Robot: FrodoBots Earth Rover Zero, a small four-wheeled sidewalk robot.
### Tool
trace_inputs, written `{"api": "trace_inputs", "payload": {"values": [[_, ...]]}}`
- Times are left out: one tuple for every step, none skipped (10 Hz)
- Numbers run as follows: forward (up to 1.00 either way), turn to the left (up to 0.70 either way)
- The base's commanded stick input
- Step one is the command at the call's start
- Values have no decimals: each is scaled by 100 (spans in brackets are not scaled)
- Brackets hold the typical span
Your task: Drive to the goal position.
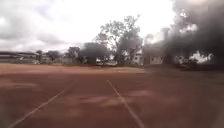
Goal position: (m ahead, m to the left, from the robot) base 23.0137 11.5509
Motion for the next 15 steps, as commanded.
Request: {"api": "trace_inputs", "payload": {"values": [[85, 0], [85, 0], [85, 0], [85, 0], [85, 0], [85, 0], [85, 0], [85, 0], [85, 0], [85, 0], [85, 0], [85, 0], [85, 0], [85, 0], [85, 0]]}}
